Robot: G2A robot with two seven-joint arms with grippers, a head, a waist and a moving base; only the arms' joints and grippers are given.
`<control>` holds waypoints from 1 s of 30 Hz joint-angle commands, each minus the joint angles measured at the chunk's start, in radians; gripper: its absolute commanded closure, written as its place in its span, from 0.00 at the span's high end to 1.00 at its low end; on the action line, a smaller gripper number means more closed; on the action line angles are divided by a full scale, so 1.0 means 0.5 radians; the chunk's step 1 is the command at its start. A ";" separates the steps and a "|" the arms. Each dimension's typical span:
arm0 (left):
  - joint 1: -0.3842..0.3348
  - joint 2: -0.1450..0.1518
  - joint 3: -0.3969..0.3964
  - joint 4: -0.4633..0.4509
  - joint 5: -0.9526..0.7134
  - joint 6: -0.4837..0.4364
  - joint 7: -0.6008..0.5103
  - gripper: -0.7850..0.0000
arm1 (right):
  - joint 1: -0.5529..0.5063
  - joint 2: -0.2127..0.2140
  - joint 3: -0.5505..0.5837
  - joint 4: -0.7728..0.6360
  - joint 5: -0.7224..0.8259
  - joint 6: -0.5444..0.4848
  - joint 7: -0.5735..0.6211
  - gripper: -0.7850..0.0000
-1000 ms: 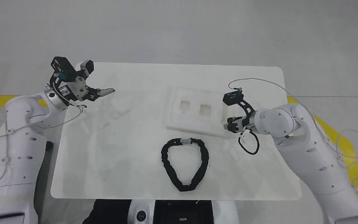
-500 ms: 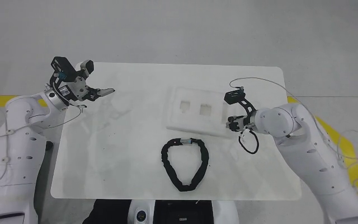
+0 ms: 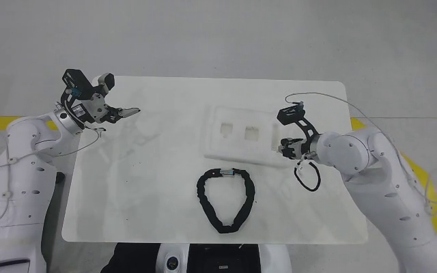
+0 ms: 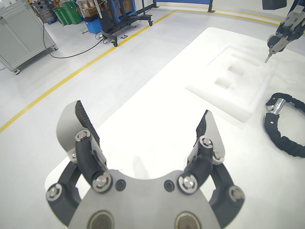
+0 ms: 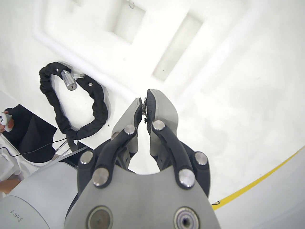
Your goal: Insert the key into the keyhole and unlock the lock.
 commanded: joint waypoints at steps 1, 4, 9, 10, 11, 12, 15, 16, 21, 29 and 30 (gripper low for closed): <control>0.000 0.000 0.000 0.000 0.000 0.000 0.000 1.00 | -0.040 0.007 0.052 -0.055 0.042 -0.018 -0.027 0.00; 0.000 0.000 0.000 0.000 0.000 0.000 0.000 1.00 | -0.115 0.017 0.137 -0.105 0.168 -0.096 -0.081 0.00; 0.000 0.000 0.000 0.000 0.000 0.000 0.000 1.00 | -0.264 0.034 0.299 -0.148 0.438 -0.339 -0.224 0.00; 0.000 0.000 0.000 0.000 0.000 0.000 0.000 1.00 | -0.296 0.039 0.333 -0.153 0.475 -0.390 -0.250 0.00; 0.000 0.000 0.000 0.000 0.000 0.000 0.000 1.00 | -0.329 0.042 0.364 -0.155 0.526 -0.451 -0.277 0.00; 0.000 0.000 0.000 0.000 0.000 0.000 0.000 1.00 | -0.357 0.049 0.401 -0.154 0.522 -0.497 -0.296 0.00; 0.000 0.000 0.000 0.000 0.000 0.000 0.000 1.00 | -0.450 0.061 0.480 -0.177 0.573 -0.617 -0.352 0.00; 0.000 0.000 0.000 0.000 0.000 0.000 0.000 1.00 | -0.476 0.064 0.505 -0.192 0.596 -0.656 -0.377 0.00; 0.000 0.000 0.000 0.000 0.000 0.000 0.000 1.00 | -0.629 0.082 0.654 -0.213 0.699 -0.838 -0.483 0.00; 0.000 0.000 0.000 0.000 0.000 0.000 0.000 1.00 | -0.815 0.103 0.839 -0.214 0.802 -1.000 -0.583 0.00; 0.000 0.000 0.000 0.000 0.000 0.000 0.000 1.00 | -0.825 0.105 0.849 -0.212 0.809 -1.014 -0.586 0.00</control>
